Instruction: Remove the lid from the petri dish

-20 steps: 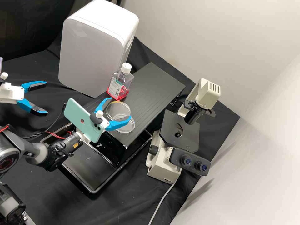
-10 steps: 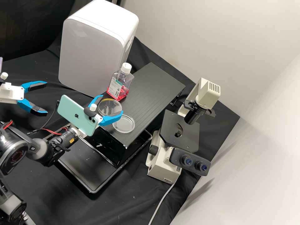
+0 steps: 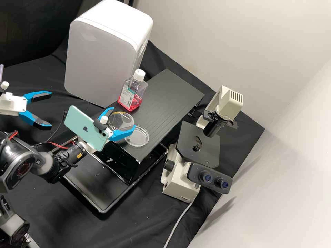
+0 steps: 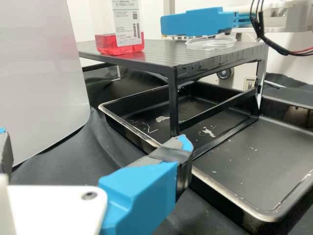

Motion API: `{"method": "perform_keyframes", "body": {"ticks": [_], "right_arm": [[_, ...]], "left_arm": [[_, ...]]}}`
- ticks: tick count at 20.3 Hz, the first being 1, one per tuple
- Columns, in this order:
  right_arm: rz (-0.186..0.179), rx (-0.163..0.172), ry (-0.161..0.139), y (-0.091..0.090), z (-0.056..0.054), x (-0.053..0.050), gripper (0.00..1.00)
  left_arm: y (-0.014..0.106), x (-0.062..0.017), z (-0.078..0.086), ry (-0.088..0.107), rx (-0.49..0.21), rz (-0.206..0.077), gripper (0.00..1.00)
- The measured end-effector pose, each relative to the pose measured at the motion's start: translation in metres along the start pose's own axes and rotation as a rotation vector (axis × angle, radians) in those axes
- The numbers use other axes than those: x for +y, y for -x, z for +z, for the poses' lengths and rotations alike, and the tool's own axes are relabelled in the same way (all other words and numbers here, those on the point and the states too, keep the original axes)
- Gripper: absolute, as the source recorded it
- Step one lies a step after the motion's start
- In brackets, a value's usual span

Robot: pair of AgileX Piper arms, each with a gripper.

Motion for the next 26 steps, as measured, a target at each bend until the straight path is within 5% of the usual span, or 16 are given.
{"method": "perform_keyframes", "body": {"ticks": [9, 10, 26], "right_arm": [[0.0, 0.0, 0.0, 0.0, 0.0, 0.0, 0.0], [0.0, 0.0, 0.0, 0.0, 0.0, 0.0, 1.0], [0.002, 0.002, 0.0, -0.0032, -0.0002, -0.0003, 1.0]], "left_arm": [[0.0, 0.0, 0.0, 0.0, 0.0, 0.0, 1.0], [0.0, 0.0, 0.0001, 0.0, -0.001, 0.0, 1.0], [0.0002, -0.0006, 0.0025, -0.001, -0.01, -0.002, 1.0]]}}
